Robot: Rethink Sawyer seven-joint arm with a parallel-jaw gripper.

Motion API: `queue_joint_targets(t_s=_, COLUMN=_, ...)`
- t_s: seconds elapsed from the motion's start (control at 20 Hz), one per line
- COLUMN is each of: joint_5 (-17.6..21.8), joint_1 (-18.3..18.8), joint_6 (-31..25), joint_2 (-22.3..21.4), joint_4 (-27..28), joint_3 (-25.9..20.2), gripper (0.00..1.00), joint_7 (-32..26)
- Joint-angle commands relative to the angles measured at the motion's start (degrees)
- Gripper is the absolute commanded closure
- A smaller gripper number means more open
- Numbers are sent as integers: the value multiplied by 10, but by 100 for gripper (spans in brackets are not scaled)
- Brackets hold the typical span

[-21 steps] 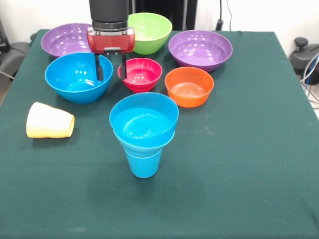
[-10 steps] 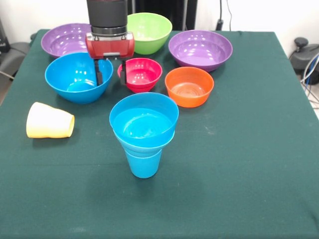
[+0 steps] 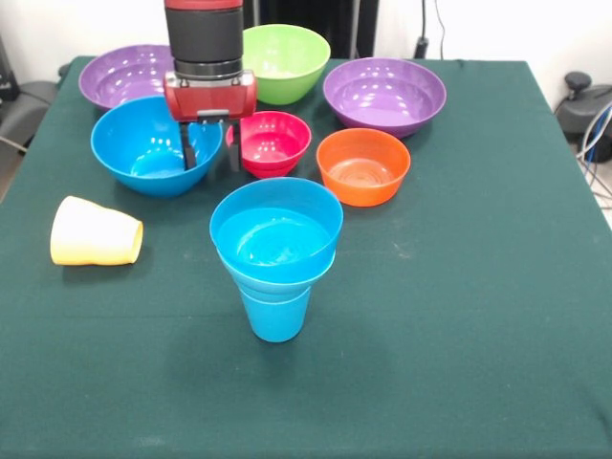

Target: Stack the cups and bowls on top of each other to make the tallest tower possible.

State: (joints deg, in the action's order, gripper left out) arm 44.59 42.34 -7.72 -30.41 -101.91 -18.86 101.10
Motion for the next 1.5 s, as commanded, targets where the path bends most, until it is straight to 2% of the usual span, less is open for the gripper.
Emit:
queue_joint_targets(t_s=0.05, joint_5=52, joint_1=-12, joint_6=-44, joint_2=28, joint_4=51, joint_3=-24, gripper=0, joint_7=-55)
queue_joint_targets(t_s=0.55, joint_5=56, joint_1=-1, joint_6=-43, joint_2=22, joint_4=44, joint_3=-21, gripper=0, joint_7=-61)
queue_joint_targets(t_s=0.9, joint_5=77, joint_1=6, joint_6=-28, joint_2=22, joint_4=19, joint_3=-1, gripper=0, joint_7=-45)
queue_joint_targets(t_s=1.05, joint_5=82, joint_1=-1, joint_6=-20, joint_2=20, joint_4=9, joint_3=10, gripper=0, joint_7=-31)
queue_joint_targets(t_s=1.25, joint_5=70, joint_1=-14, joint_6=-31, joint_2=6, joint_4=0, joint_3=13, gripper=0, joint_7=-19)
queue_joint_targets(t_s=1.5, joint_5=67, joint_1=-28, joint_6=-23, joint_2=15, joint_4=4, joint_3=28, gripper=0, joint_7=-1)
